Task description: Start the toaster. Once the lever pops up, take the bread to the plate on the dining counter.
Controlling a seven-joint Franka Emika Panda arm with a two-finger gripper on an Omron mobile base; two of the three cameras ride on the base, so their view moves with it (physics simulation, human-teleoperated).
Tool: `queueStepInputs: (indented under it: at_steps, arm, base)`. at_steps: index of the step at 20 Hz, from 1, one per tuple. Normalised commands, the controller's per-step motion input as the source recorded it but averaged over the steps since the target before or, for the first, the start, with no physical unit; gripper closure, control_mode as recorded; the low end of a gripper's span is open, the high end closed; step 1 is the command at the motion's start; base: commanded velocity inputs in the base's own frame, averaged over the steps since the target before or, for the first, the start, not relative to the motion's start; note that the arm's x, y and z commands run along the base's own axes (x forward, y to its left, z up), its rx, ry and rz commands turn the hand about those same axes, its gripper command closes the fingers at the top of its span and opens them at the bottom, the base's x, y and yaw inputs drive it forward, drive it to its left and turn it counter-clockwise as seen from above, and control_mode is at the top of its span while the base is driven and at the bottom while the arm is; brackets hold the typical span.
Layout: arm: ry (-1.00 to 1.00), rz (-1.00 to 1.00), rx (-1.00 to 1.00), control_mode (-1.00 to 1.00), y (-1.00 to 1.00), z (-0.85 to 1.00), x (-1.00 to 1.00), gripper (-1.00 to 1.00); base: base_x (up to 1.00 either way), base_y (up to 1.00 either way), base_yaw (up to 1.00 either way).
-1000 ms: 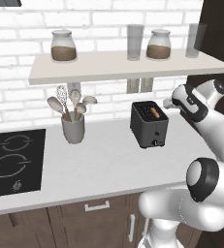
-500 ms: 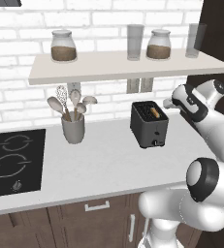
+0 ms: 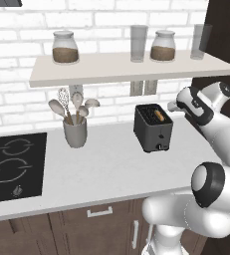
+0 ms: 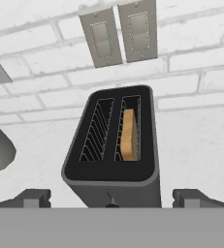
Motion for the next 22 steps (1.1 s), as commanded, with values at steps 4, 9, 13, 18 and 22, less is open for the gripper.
queueStepInputs:
  at_steps: [4,9,13,18,22]
  arm:
    - [0.0,0.0,0.0,-1.0,0.0,0.0,0.0,-1.0]
    - [0.0,0.0,0.0,-1.0,0.0,0.0,0.0,-1.0]
    - [0.0,0.0,0.0,-1.0,0.0,0.0,0.0,-1.0]
    - [0.0,0.0,0.0,-1.0,0.0,0.0,0.0,-1.0]
    - [0.0,0.0,0.0,-1.0,0.0,0.0,0.0,-1.0]
  base:
    - [0.0,0.0,0.0]
    - [0.0,0.0,0.0]
    - [0.0,0.0,0.0]
    - [0.0,0.0,0.0]
    - [0.0,0.0,0.0]
